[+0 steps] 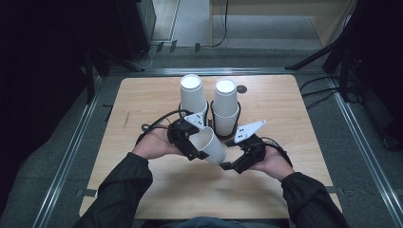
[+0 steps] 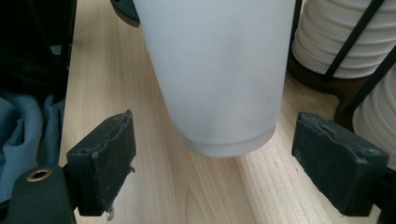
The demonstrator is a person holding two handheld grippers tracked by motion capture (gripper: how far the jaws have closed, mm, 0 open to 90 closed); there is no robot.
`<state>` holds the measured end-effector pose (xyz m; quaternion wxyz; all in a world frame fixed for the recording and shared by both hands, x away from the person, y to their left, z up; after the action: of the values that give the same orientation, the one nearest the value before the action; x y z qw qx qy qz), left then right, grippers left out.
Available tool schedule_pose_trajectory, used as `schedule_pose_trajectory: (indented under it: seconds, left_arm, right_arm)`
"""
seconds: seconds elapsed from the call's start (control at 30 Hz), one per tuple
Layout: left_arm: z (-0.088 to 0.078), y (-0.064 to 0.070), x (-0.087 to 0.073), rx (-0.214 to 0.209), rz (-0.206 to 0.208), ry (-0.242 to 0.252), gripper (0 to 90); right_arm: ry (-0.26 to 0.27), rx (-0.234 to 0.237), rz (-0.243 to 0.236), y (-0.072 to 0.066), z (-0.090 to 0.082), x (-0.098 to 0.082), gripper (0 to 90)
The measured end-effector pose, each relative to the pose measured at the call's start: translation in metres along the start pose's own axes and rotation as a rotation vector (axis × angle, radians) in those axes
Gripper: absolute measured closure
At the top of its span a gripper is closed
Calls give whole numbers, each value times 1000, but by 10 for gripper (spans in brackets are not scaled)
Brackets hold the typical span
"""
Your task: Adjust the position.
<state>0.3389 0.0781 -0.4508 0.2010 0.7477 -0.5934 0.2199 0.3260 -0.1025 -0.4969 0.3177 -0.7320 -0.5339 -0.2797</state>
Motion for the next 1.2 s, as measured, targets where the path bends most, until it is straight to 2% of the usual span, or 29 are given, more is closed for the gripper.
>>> schedule_pose_trajectory:
  seconds: [0.1, 0.3, 0.53, 0.57, 0.6, 0.7, 0.87, 0.93, 1.03, 1.07, 1.13, 1.2]
  left_arm:
    - [6, 2, 5, 1, 15, -34, 131]
    - [11, 8, 14, -10, 19, -54, 130]
    - [11, 15, 21, -23, 32, -50, 126]
    - [11, 17, 22, -26, 33, -51, 124]
    - [13, 16, 22, -26, 34, -60, 121]
    - [15, 15, 21, -32, 47, -69, 108]
    - [17, 13, 19, -35, 42, -48, 76]
    - [16, 12, 19, -44, 10, -12, 34]
    - [13, 9, 17, -6, 15, 10, 12]
    - [11, 8, 16, 7, 11, 34, 12]
    - [6, 4, 11, -16, -19, 68, 12]
    - [3, 1, 7, -21, -33, 83, 13]
  right_arm:
    - [-3, -8, -12, 0, 4, 0, 144]
    - [-16, -27, -50, -1, 12, -1, 147]
    - [4, -20, -76, -4, 17, 1, 156]
    - [8, -22, -78, -5, 17, 1, 167]
    - [11, -19, -97, -7, 17, 2, 231]
    - [-13, -21, -109, -9, 19, 1, 239]
    - [-12, -29, -112, -8, 17, 1, 239]
    - [-3, -36, -113, -7, 16, 1, 238]
    - [6, -60, -105, -4, 12, 2, 237]
    - [11, -68, -96, -3, 10, 2, 237]
    - [46, -87, -58, 2, 4, 2, 236]
    - [65, -98, -44, 6, 1, 2, 235]
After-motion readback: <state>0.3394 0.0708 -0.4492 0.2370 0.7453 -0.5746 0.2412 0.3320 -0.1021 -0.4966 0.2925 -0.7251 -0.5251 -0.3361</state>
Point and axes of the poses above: each handheld gripper's, and its own axes: z roughly forward along the jaws, x roughly out of its top, y roughly to its right, the point moved 4 cm from there along z, roughly forward along the jaws, and after that the axes turned 1 degree about z, right-handed, at the moved point
